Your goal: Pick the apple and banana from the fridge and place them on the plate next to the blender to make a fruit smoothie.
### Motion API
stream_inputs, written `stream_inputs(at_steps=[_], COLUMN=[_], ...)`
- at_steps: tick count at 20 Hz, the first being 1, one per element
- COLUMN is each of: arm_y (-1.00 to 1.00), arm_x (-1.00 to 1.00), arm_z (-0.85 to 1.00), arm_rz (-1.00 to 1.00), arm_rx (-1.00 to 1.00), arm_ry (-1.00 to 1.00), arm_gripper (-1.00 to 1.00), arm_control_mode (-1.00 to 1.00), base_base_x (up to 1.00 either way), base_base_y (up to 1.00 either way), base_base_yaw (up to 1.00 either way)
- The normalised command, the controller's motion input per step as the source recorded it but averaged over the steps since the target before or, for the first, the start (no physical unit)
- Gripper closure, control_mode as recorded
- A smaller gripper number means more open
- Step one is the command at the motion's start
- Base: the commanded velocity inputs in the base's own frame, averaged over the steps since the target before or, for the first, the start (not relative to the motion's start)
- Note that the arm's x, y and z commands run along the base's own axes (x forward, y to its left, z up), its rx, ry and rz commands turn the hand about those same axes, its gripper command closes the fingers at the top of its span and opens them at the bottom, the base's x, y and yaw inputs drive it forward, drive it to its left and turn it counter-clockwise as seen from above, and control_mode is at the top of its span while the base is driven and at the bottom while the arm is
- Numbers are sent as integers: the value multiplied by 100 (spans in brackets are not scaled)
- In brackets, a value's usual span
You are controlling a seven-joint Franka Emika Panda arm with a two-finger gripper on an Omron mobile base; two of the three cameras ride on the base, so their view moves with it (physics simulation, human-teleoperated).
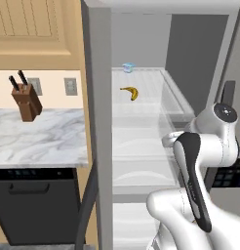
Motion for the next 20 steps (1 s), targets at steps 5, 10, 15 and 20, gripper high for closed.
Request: stream_inputs(at_steps=[5, 10, 15, 20], arm_y=[12, 7, 12, 19], arm_x=[9, -3, -1, 0], arm_z=[9, 56, 74, 81], arm_rz=[0, 0, 0, 0], arm_rx=[-1, 0, 0, 0], arm_ry=[-4, -18, -16, -4], arm_gripper=[-100, -100, -100, -100], arm_control_mode=[-100, -100, -100, -100], base_base_x=[16, 0, 0, 0], base_base_y=[8, 0, 0, 0], base_base_yaw=[0, 0, 0, 0])
